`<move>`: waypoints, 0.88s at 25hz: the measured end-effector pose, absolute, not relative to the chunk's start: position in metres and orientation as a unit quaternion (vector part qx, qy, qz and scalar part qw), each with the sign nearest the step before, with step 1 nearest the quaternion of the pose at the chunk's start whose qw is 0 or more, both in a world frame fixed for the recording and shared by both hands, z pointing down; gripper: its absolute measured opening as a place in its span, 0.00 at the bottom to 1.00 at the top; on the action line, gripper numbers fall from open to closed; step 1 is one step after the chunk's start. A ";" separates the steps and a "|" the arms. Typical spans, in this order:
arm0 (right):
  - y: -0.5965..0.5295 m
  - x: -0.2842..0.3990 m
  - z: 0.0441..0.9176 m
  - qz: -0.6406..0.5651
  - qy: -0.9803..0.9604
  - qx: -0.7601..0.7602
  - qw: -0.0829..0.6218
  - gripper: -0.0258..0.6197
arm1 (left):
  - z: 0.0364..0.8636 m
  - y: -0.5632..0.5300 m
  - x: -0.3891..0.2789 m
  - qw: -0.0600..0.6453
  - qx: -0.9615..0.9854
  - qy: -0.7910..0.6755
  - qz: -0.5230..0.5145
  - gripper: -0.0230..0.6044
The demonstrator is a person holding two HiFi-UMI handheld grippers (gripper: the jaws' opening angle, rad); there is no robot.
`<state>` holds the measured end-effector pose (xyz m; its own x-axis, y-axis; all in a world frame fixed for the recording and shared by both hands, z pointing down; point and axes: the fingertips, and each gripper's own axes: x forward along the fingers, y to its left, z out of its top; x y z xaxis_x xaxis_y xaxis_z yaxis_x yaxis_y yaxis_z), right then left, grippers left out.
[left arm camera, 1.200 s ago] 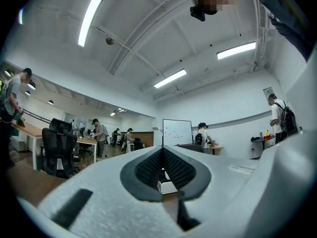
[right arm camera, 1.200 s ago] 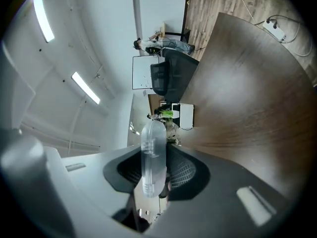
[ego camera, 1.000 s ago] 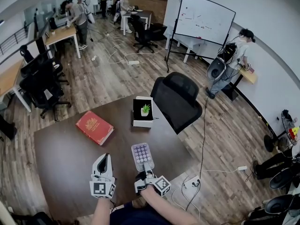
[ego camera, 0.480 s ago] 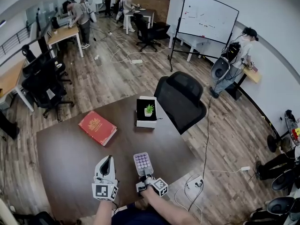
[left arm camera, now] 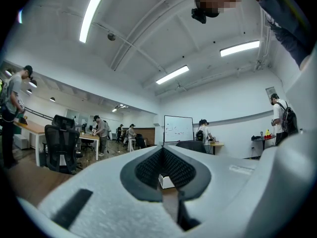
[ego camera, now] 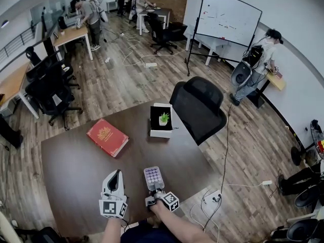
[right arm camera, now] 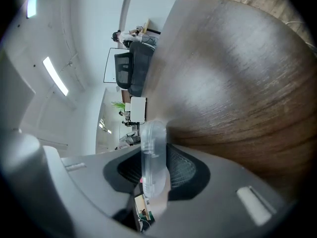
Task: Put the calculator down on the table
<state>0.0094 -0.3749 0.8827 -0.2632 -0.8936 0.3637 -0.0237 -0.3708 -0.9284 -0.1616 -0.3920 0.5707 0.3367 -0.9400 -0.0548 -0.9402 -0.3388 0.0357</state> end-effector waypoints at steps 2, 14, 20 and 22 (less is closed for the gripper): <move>-0.376 0.008 0.886 -0.654 0.448 -0.508 0.336 0.23 | 0.574 -0.391 -0.163 0.000 -0.818 0.575 0.031 0.03; -0.381 -0.002 0.893 -0.662 0.446 -0.504 0.331 0.23 | 0.579 -0.393 -0.169 -0.005 -0.814 0.580 0.024 0.03; -0.382 -0.013 0.889 -0.683 0.438 -0.481 0.333 0.39 | 0.580 -0.397 -0.178 -0.013 -0.809 0.587 0.026 0.03; -0.383 -0.016 0.887 -0.691 0.430 -0.476 0.335 0.46 | 0.581 -0.399 -0.179 -0.016 -0.808 0.588 0.029 0.03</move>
<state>-0.0165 -0.3827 0.8872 -0.3227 -0.8714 0.3694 0.0537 -0.4065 -0.9121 -0.1793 -0.3986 0.5812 0.3077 -0.9511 -0.0280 -0.9493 -0.3089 0.0591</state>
